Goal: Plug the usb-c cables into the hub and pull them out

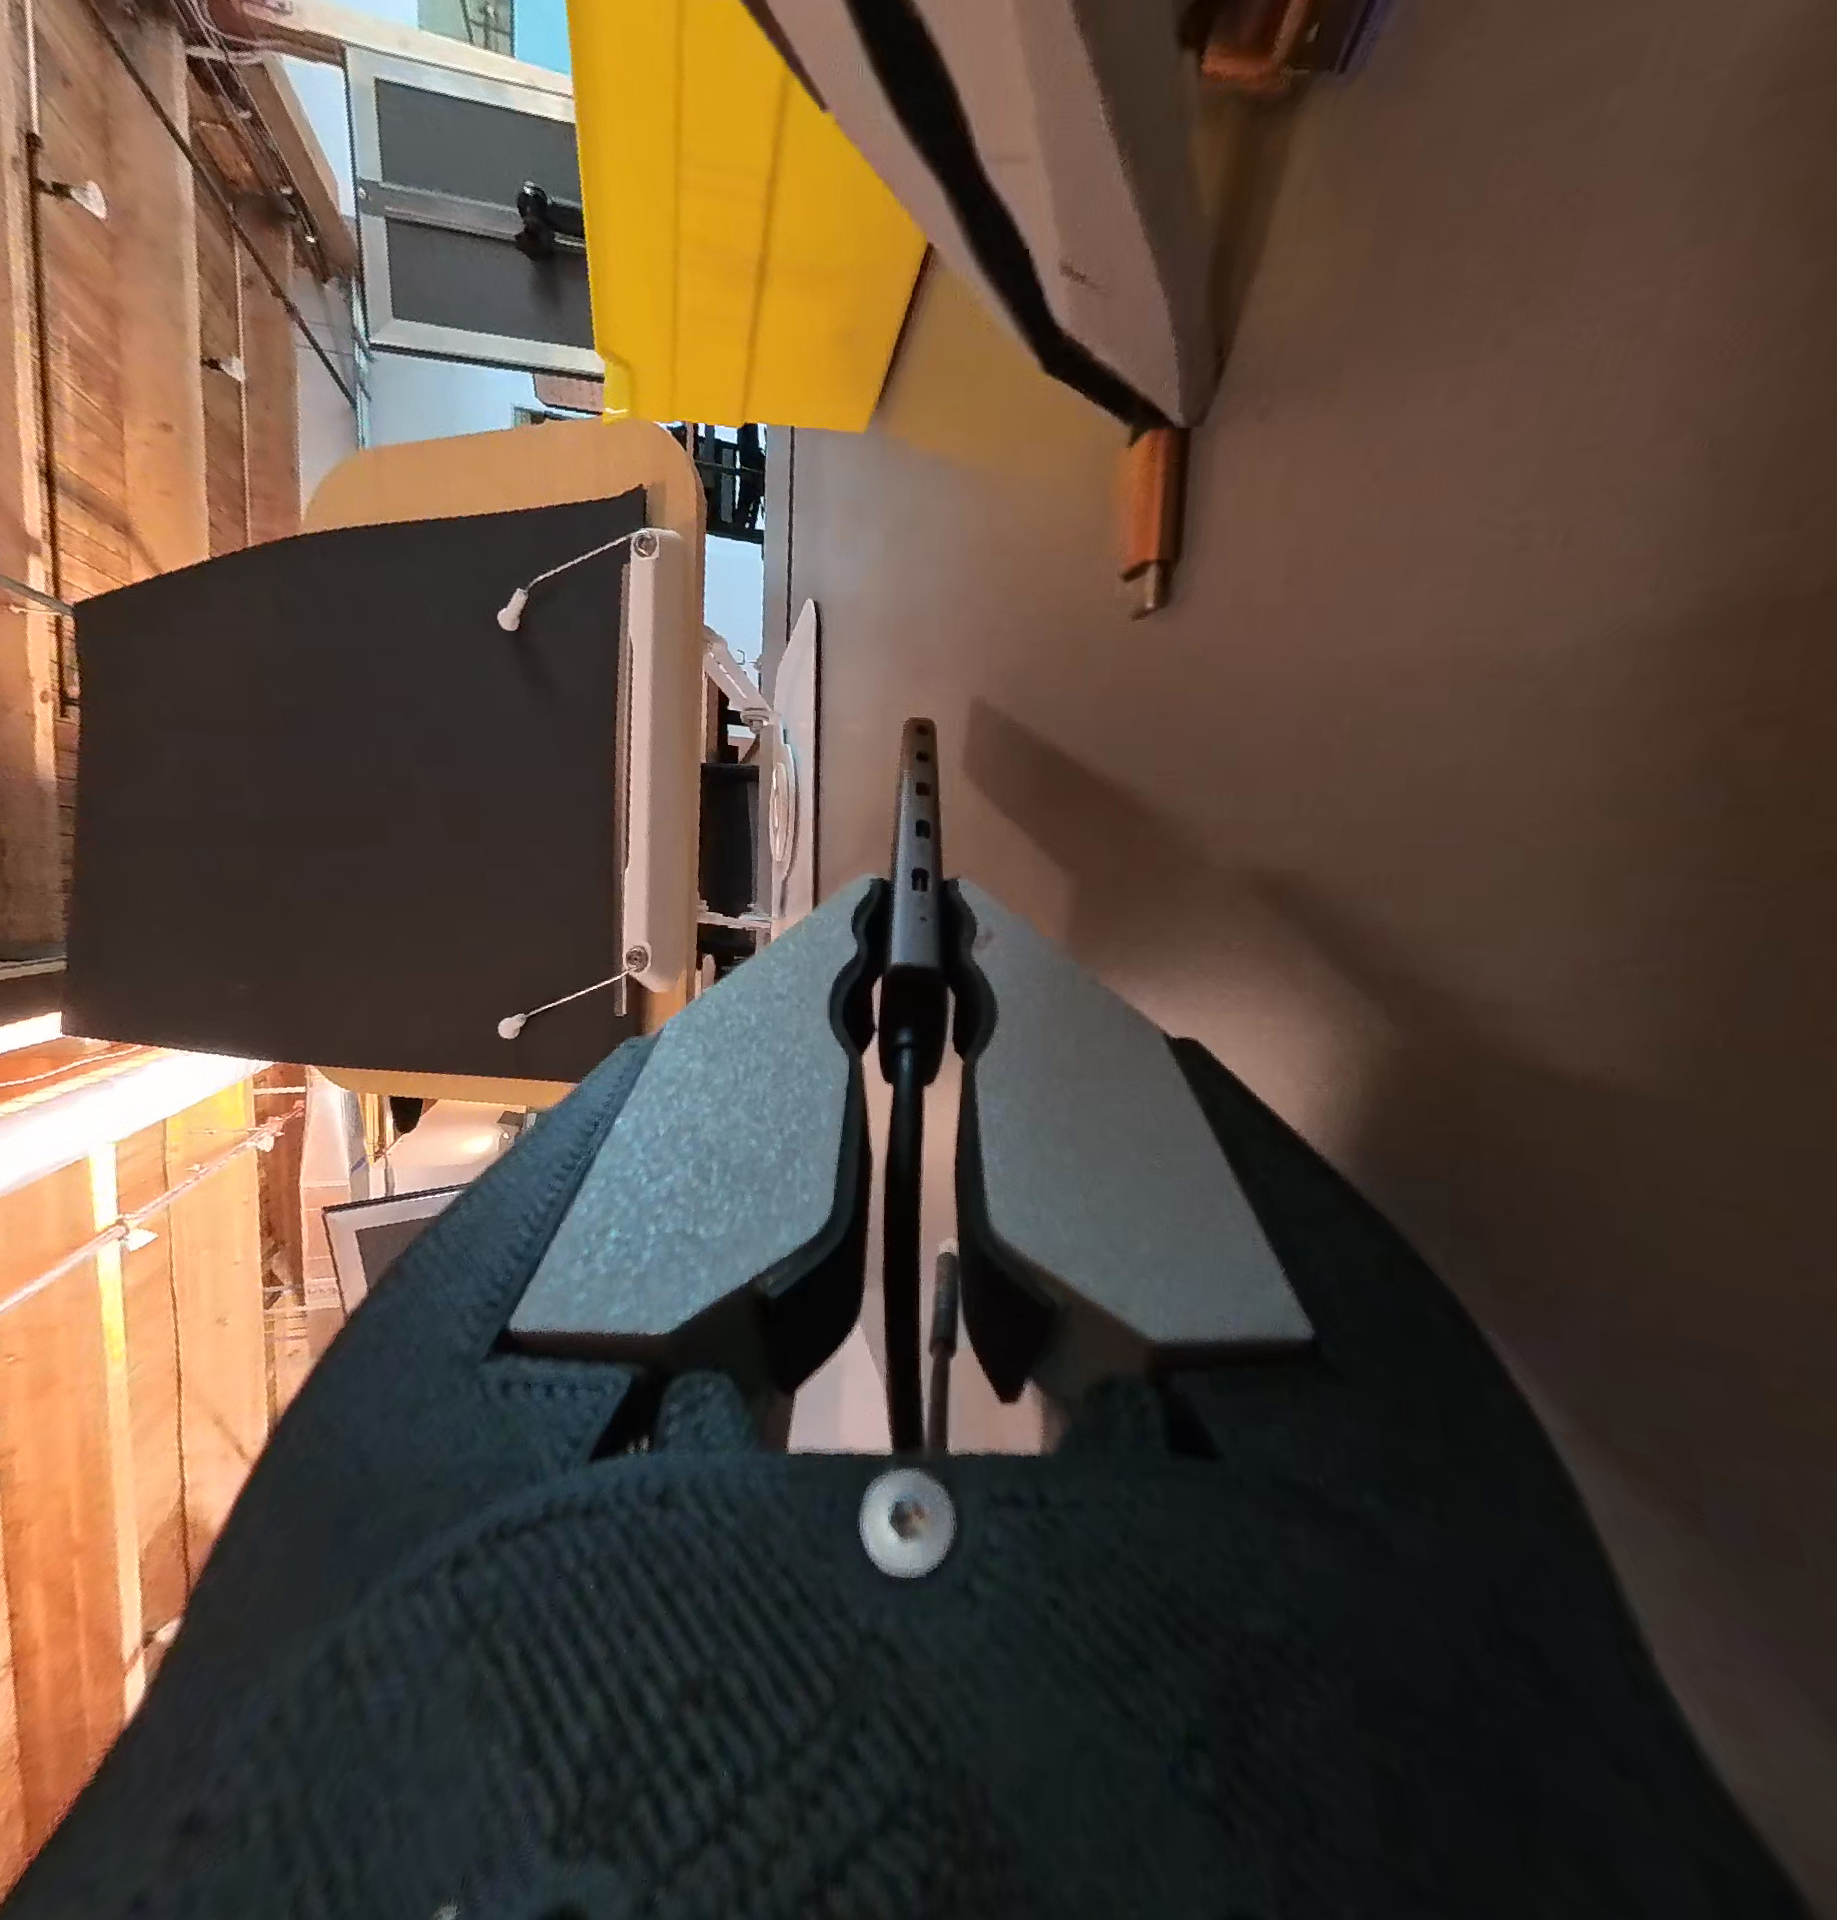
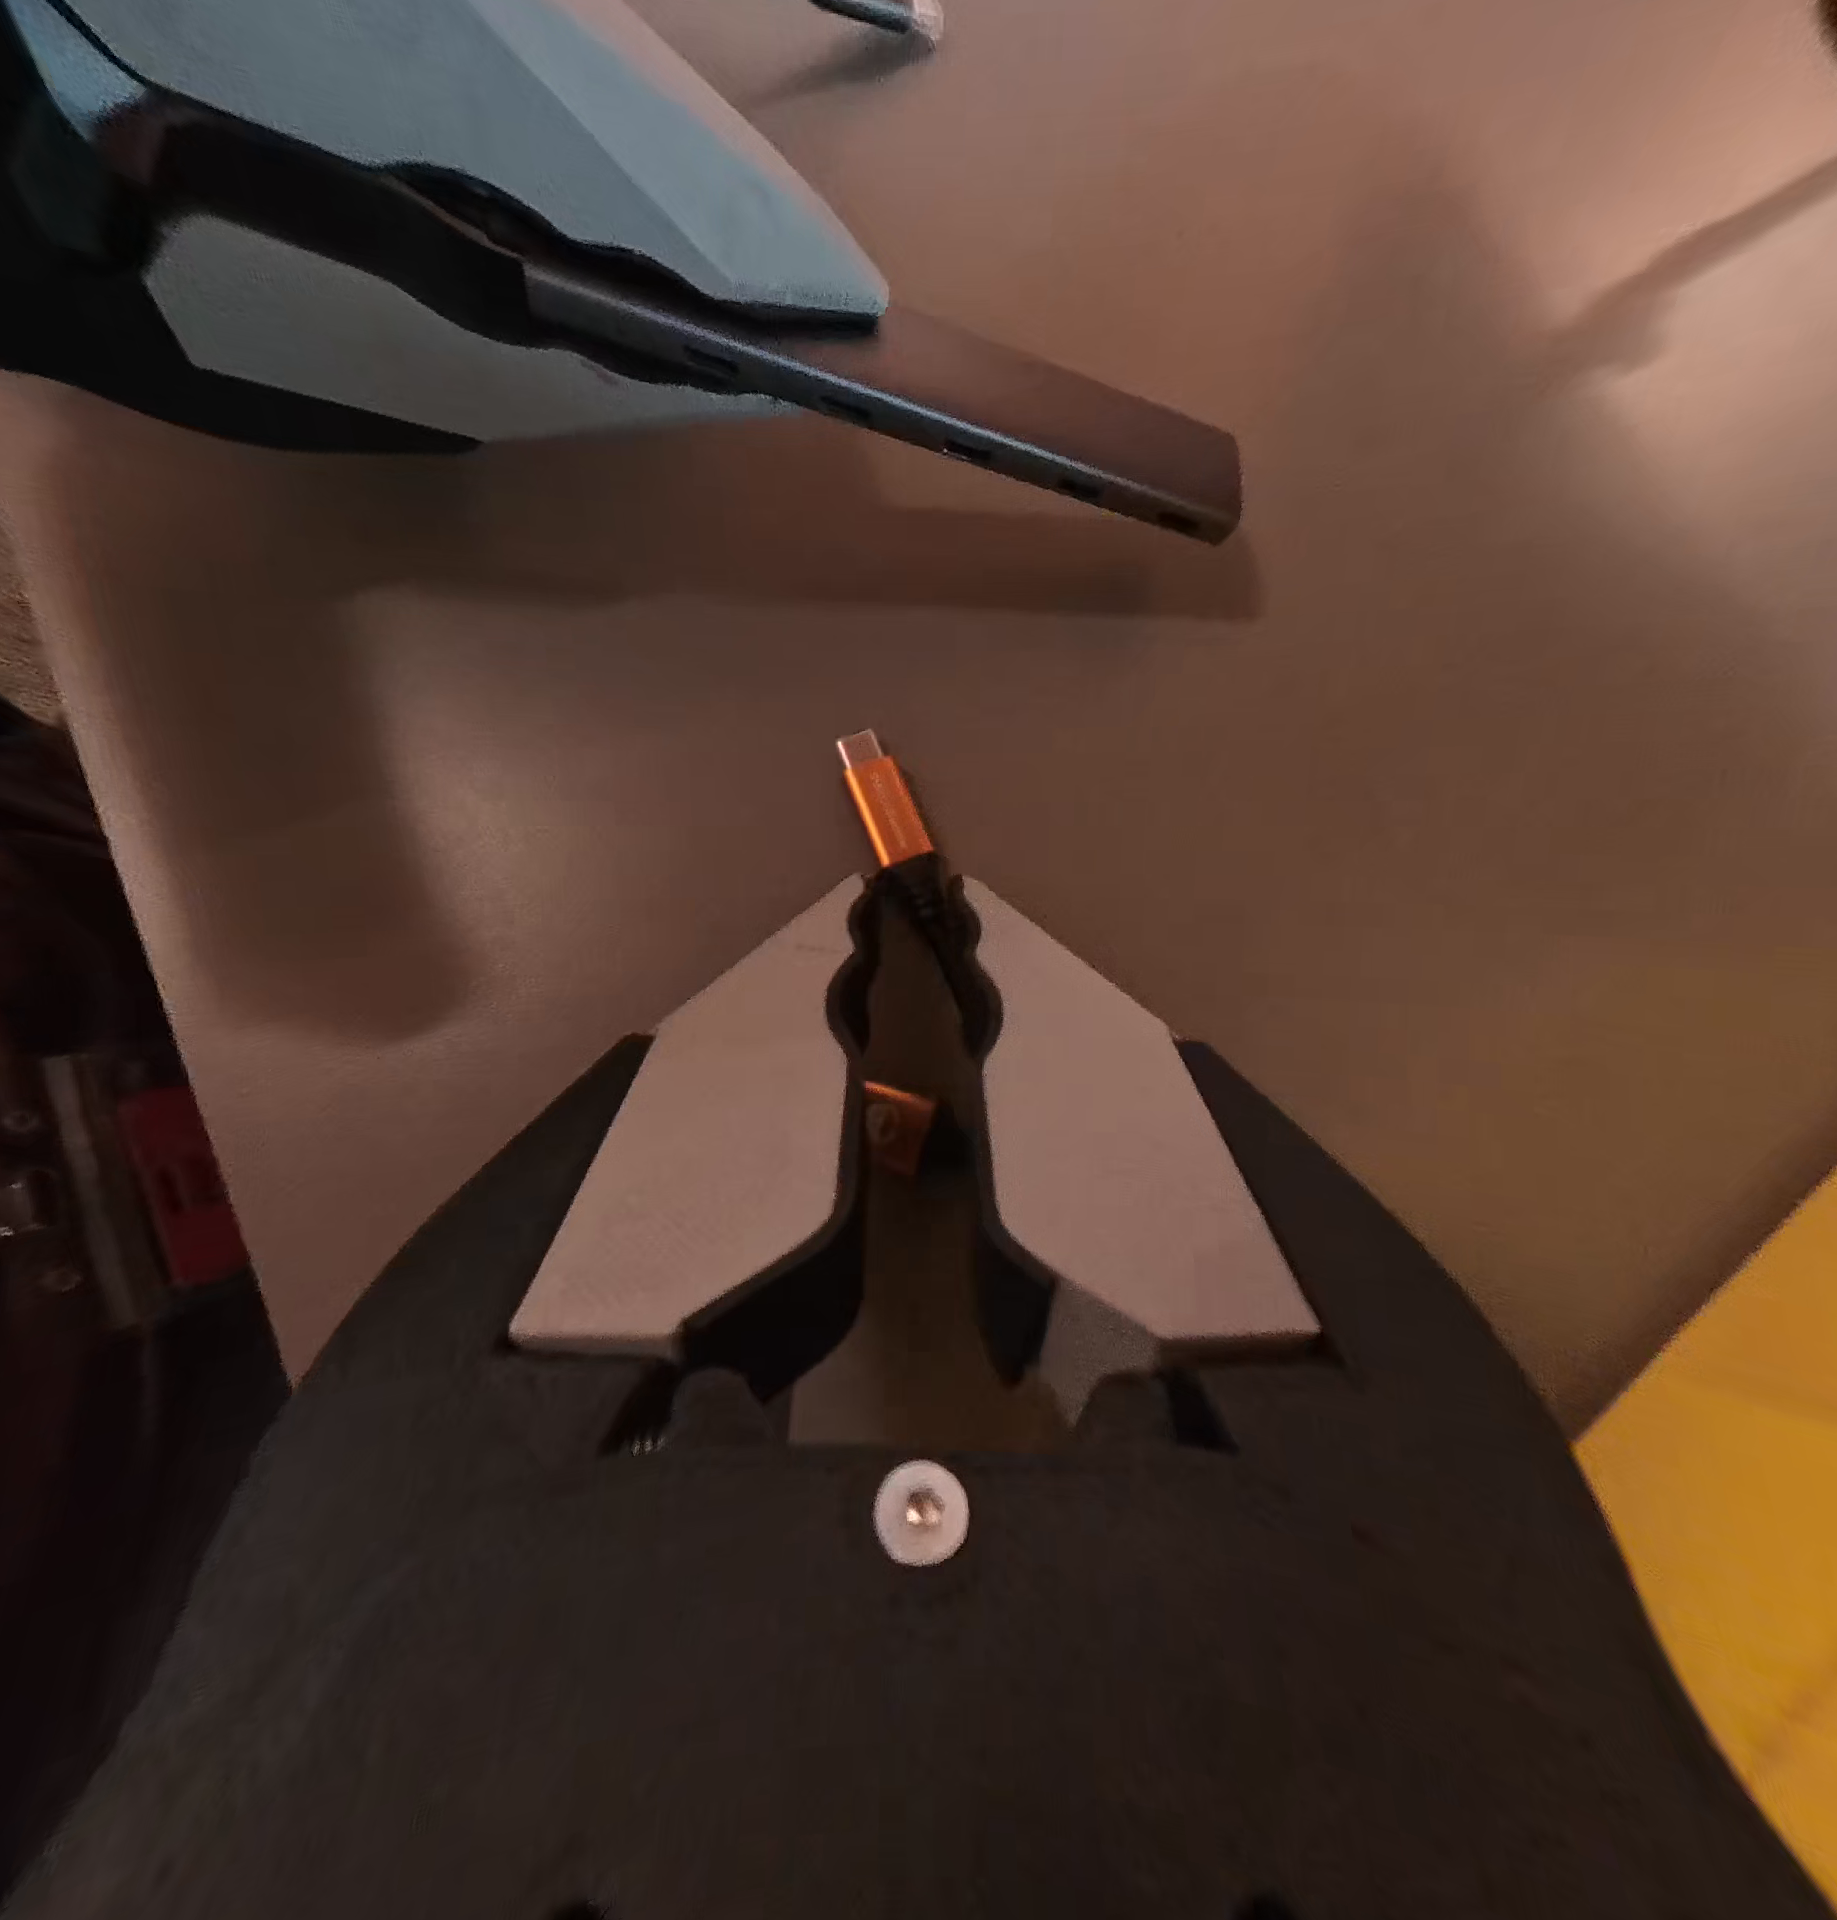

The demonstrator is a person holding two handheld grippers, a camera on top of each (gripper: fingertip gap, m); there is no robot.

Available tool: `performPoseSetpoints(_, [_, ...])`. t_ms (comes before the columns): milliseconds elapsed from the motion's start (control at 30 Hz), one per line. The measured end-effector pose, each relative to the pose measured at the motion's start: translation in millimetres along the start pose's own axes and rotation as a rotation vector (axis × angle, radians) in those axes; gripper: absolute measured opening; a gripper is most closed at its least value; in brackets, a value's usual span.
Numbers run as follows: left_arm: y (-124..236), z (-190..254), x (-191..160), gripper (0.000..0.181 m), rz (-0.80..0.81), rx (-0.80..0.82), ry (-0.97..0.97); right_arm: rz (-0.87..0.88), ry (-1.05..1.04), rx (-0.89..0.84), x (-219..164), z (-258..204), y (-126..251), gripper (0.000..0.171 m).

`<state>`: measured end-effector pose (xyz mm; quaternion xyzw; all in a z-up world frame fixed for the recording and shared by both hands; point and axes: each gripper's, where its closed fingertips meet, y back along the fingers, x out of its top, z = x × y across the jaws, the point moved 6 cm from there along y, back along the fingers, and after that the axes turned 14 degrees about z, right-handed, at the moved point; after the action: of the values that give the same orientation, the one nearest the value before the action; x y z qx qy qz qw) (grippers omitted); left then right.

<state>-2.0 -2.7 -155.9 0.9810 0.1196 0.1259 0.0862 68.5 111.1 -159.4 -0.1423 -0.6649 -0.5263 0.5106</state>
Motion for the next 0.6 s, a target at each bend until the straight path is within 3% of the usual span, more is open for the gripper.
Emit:
performPoseSetpoints(200, [-1.9,3.3,3.1,0.007,0.004,-0.008,-0.006,0.033,-0.091,0.069,-0.3,2.5,-0.6,0.011])
performPoseSetpoints(433, [-3.1,4.7,4.3,0.007,-0.003,-0.005,-0.034,0.018,-0.053,0.06,1.7,1.8,0.2,0.018])
performPoseSetpoints(600, [-3.3,5.1,6.8,0.007,0.01,-0.001,-0.043,0.043,-0.07,0.071,0.6,3.9,-3.5,0.01])
